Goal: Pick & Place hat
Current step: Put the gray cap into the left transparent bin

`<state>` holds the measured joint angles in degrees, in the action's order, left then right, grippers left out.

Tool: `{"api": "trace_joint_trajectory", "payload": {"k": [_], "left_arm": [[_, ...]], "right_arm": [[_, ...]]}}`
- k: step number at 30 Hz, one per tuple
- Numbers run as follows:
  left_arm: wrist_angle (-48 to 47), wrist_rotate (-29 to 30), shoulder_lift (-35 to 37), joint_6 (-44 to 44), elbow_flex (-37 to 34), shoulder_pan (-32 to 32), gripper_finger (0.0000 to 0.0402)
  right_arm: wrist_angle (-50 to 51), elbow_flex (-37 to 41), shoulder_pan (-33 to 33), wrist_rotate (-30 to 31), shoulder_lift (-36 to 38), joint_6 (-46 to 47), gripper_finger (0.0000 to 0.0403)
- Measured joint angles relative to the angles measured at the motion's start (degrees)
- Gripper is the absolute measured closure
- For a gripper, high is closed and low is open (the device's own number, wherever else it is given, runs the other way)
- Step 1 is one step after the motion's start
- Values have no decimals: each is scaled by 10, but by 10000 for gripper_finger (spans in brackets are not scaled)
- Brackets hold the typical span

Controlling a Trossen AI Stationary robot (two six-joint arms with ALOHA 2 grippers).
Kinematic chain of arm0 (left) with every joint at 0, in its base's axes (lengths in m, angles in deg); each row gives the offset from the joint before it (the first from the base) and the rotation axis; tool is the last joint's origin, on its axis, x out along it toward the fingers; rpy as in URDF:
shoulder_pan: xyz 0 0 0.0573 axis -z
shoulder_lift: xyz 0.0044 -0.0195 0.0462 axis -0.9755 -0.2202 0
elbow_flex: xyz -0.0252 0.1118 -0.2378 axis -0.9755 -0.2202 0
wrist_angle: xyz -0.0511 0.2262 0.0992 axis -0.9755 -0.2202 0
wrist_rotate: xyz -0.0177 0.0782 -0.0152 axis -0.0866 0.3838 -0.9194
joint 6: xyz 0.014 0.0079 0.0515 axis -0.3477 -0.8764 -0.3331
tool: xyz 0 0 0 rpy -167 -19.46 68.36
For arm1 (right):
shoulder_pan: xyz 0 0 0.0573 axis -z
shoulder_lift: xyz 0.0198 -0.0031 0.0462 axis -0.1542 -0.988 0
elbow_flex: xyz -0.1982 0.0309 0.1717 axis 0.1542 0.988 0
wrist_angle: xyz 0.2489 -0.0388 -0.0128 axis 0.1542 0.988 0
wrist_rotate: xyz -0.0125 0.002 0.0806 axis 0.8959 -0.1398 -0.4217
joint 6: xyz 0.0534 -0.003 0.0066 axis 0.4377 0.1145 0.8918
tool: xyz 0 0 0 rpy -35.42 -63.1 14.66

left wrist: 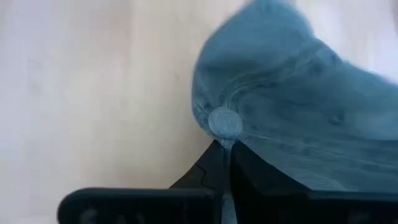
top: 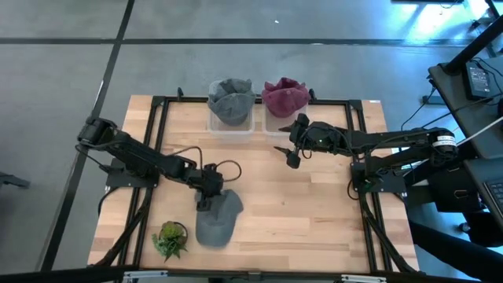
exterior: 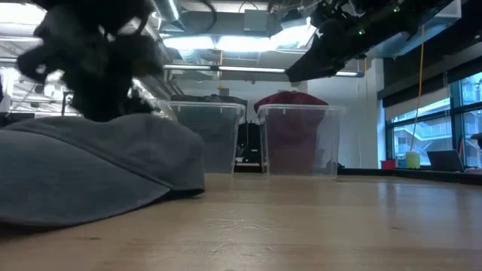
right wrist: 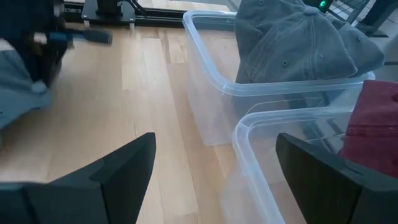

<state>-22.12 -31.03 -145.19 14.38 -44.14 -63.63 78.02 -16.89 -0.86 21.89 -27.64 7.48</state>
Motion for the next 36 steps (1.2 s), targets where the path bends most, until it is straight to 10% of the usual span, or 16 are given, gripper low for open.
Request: {"api": "trace_joint_trajectory", "payload": {"k": [15, 36], "left_arm": [[-118, 54, 193, -187, 177, -71, 396], [-155, 42, 203, -641, 324, -285, 396]], "right_arm": [[13, 0, 0, 3, 0, -13, 70], [19, 0, 0, 10, 0, -13, 70]]}}
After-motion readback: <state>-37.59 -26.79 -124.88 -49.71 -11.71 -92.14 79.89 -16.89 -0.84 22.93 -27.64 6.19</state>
